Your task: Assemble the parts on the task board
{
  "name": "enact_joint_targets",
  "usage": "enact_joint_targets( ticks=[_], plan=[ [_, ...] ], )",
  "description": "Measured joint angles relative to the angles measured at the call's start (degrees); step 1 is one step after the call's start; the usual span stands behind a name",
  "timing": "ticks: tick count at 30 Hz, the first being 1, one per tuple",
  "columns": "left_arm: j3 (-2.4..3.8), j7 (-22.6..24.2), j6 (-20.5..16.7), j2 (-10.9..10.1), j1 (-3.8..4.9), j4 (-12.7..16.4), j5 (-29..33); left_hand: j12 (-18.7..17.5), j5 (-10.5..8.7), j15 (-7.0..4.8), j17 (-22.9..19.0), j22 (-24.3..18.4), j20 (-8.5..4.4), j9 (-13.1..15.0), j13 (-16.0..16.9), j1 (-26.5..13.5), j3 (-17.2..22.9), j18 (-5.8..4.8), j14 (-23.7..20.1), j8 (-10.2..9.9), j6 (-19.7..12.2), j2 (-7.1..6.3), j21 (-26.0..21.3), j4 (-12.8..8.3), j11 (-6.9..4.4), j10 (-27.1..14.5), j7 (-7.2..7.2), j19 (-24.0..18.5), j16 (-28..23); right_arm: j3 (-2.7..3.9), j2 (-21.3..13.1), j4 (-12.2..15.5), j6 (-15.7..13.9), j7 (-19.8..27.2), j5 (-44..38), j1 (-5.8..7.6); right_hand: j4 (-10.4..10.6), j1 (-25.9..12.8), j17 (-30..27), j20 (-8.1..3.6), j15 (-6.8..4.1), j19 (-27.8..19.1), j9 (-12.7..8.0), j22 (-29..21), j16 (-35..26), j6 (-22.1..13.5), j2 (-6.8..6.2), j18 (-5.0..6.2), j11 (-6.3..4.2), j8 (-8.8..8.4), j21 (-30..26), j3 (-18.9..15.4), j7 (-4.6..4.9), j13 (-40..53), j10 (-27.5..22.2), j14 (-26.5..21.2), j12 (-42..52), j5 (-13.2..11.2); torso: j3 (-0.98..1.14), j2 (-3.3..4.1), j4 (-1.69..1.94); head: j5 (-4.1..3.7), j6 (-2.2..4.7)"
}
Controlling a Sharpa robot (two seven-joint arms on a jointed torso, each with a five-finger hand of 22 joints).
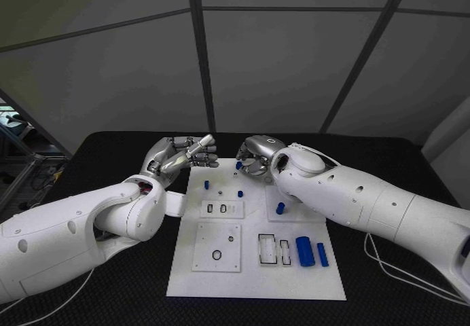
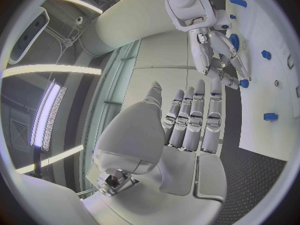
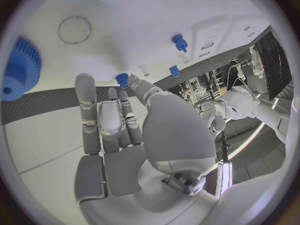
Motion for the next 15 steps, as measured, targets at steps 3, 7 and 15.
enact_joint_targets(
  ticks=[3, 7, 15],
  plan=[
    [0.00, 0.0, 0.0, 0.0, 0.00, 0.0, 0.0, 0.0, 0.00, 0.00, 0.0, 0.0, 0.00, 0.0, 0.0, 0.0, 0.0, 0.00, 0.0, 0.0, 0.0, 0.00, 0.0, 0.0, 0.00, 0.0, 0.00, 0.0, 0.0, -0.01, -0.2, 0.5, 0.2, 0.0, 0.0, 0.00, 0.0, 0.0, -0.2, 0.01, 0.00, 0.0, 0.0, -0.2, 0.0, -0.1, 0.00, 0.00, -0.01, 0.00, 0.0, -0.1, -0.07, 0.0, -0.4, 0.0, 0.0, 0.0, 0.01, -0.02, -0.03, 0.03, -0.03],
    [0.00, 0.0, 0.0, -0.1, 0.01, 0.0, 0.0, 0.0, 0.00, 0.00, 0.0, 0.0, 0.00, 0.0, 0.0, 0.0, 0.0, 0.00, 0.0, 0.0, 0.0, 0.00, 0.0, 0.0, 0.00, 0.0, 0.00, 0.0, 0.0, -0.01, -1.0, 1.7, 0.1, 0.0, 0.0, 0.00, 0.1, 0.0, -0.4, -0.11, 0.21, -0.1, 0.0, -0.5, 0.0, -0.1, 0.00, 0.00, -0.01, 0.00, 0.0, -0.2, -0.07, 0.0, -0.4, -0.2, 0.2, 0.0, 0.04, -0.04, -0.05, 0.09, 0.05],
    [0.00, -0.1, 0.1, -0.7, 0.01, 0.0, 0.0, -0.2, 0.00, 0.00, 0.1, -0.1, 0.00, 0.0, 0.0, -0.2, 0.0, 0.00, 0.0, 0.0, 0.0, 0.24, 0.0, 0.0, 0.00, 0.0, 0.00, 0.0, 0.0, -0.02, -8.0, 8.5, -2.0, -0.3, 0.4, -0.02, 0.5, 0.0, -0.9, 0.02, 0.20, -0.4, 0.3, -1.0, -0.2, -0.1, 0.00, 0.00, -0.33, 0.00, -0.6, -1.3, -0.07, 0.3, 0.2, -0.2, 1.7, 0.7, 0.09, -0.13, -0.24, 0.02, 0.42]
  ],
)
